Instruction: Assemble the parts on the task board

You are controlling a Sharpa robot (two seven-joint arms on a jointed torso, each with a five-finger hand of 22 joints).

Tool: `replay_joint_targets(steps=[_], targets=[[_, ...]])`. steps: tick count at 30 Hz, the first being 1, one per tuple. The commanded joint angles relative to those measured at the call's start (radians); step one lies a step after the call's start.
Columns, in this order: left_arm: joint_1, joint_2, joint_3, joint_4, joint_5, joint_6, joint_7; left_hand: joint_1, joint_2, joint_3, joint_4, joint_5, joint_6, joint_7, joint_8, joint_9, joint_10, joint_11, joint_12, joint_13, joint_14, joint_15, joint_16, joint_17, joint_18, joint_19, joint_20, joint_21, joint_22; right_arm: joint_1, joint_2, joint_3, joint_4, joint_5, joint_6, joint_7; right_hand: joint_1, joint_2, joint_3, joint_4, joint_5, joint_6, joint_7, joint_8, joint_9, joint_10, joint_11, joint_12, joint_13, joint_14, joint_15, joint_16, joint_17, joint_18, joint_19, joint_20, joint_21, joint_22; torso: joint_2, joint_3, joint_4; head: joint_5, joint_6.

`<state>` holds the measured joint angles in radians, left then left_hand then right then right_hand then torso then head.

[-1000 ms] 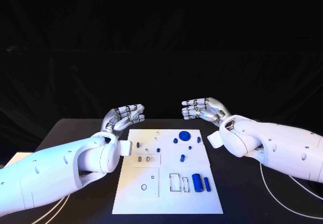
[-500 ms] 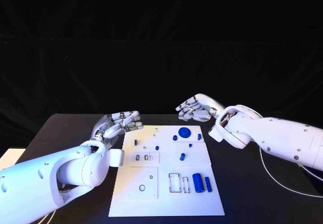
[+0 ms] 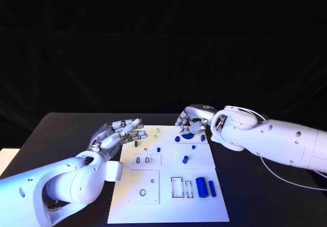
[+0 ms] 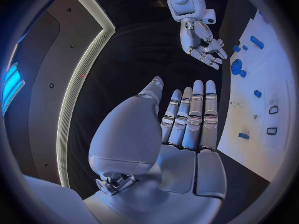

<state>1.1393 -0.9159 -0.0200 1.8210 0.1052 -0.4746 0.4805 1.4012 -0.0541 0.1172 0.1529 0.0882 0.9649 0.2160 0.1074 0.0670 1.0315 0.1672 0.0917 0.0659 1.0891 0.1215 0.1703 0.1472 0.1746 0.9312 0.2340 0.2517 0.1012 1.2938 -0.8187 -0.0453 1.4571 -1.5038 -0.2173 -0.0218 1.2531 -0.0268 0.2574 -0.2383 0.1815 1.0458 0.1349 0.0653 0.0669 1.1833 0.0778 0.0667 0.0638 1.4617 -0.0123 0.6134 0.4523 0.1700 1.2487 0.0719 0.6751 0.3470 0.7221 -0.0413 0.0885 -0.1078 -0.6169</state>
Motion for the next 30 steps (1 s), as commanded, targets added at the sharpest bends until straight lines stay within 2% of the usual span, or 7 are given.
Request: replay_joint_targets(steps=[1,3,7,18,21,30], targets=[[0.002,-0.003,0.003,0.013,0.003,0.034,-0.005,-0.001,0.002,-0.003,-0.005,-0.007,0.007,0.003,-0.006,-0.001,0.003,0.002,-0.005,0.0,0.001,0.003,-0.003,0.001,0.009,0.004,0.001,0.002,-0.001,0.0,0.008,0.001,-0.011,-0.149,0.091,-0.091,-0.004,-0.011,0.014,0.019,-0.007,-0.006,-0.001,-0.001,0.002,-0.005,0.0,-0.003,0.002,0.047,0.002,0.158,0.147,0.01,0.007,0.003,0.054,0.034,0.016,-0.0022,0.0126,-0.005,0.004],[0.002,-0.005,0.004,0.017,0.003,0.035,-0.005,-0.001,0.002,-0.004,-0.006,-0.007,0.007,0.004,-0.007,-0.001,0.002,0.003,-0.005,0.0,0.001,0.003,-0.004,0.002,0.009,0.004,0.001,0.001,-0.001,-0.001,0.011,0.0,-0.014,-0.157,0.104,-0.099,-0.005,-0.025,0.02,0.03,-0.011,-0.004,0.0,-0.002,0.002,-0.011,0.002,-0.002,0.002,0.051,0.003,0.269,0.257,-0.004,0.028,0.006,0.154,0.148,0.019,-0.0026,0.0164,-0.007,0.004],[0.004,-0.008,0.006,0.019,0.002,0.036,-0.006,-0.001,0.002,-0.004,-0.006,-0.006,0.006,0.005,-0.007,-0.001,0.002,0.003,-0.006,0.0,0.001,0.003,-0.004,0.002,0.009,0.004,0.001,0.001,-0.002,-0.004,0.018,0.0,-0.019,-0.172,0.119,-0.109,0.002,-0.038,0.035,0.052,-0.012,-0.002,0.0,-0.002,0.002,-0.026,0.005,-0.002,0.003,0.047,0.009,0.386,0.374,-0.018,0.036,0.012,0.27,0.278,0.024,-0.0028,0.0229,-0.008,0.001],[0.007,-0.012,0.008,0.021,0.002,0.018,-0.001,-0.001,0.003,-0.007,-0.009,-0.006,0.007,0.008,-0.009,-0.001,0.003,0.005,-0.009,0.0,0.007,0.003,-0.005,0.004,0.009,0.008,0.001,0.002,-0.002,-0.01,0.031,0.0,-0.029,-0.178,0.131,-0.112,0.011,-0.047,0.058,0.084,-0.009,0.004,-0.004,-0.001,0.003,-0.026,0.005,-0.001,0.003,0.048,0.015,0.51,0.498,-0.035,0.047,0.02,0.399,0.429,0.033,-0.0036,0.0292,-0.013,-0.006],[0.007,-0.011,0.008,0.02,0.002,0.016,0.0,-0.001,0.003,-0.007,-0.009,-0.006,0.007,0.008,-0.009,-0.001,0.003,0.005,-0.009,0.0,0.007,0.003,-0.005,0.004,0.009,0.008,0.001,0.002,-0.002,-0.012,0.034,0.0,-0.033,-0.177,0.137,-0.11,0.012,-0.045,0.065,0.09,-0.009,0.007,-0.005,0.0,0.003,-0.023,0.005,-0.002,0.003,0.049,0.015,0.53,0.518,-0.038,0.05,0.021,0.418,0.453,0.034,-0.0044,0.0328,-0.016,-0.009],[0.008,-0.012,0.009,0.02,0.002,0.017,-0.001,0.0,0.003,-0.008,-0.01,-0.006,0.007,0.009,-0.01,-0.001,0.004,0.005,-0.009,0.0,0.008,0.003,-0.005,0.005,0.01,0.009,0.001,0.002,-0.002,-0.02,0.04,0.0,-0.04,-0.172,0.151,-0.104,0.018,-0.041,0.086,0.103,-0.01,0.02,-0.002,0.001,0.005,-0.013,0.004,-0.001,0.002,0.05,0.013,0.566,0.552,-0.042,0.052,0.022,0.456,0.494,0.036,-0.0067,0.0339,-0.017,-0.018]])
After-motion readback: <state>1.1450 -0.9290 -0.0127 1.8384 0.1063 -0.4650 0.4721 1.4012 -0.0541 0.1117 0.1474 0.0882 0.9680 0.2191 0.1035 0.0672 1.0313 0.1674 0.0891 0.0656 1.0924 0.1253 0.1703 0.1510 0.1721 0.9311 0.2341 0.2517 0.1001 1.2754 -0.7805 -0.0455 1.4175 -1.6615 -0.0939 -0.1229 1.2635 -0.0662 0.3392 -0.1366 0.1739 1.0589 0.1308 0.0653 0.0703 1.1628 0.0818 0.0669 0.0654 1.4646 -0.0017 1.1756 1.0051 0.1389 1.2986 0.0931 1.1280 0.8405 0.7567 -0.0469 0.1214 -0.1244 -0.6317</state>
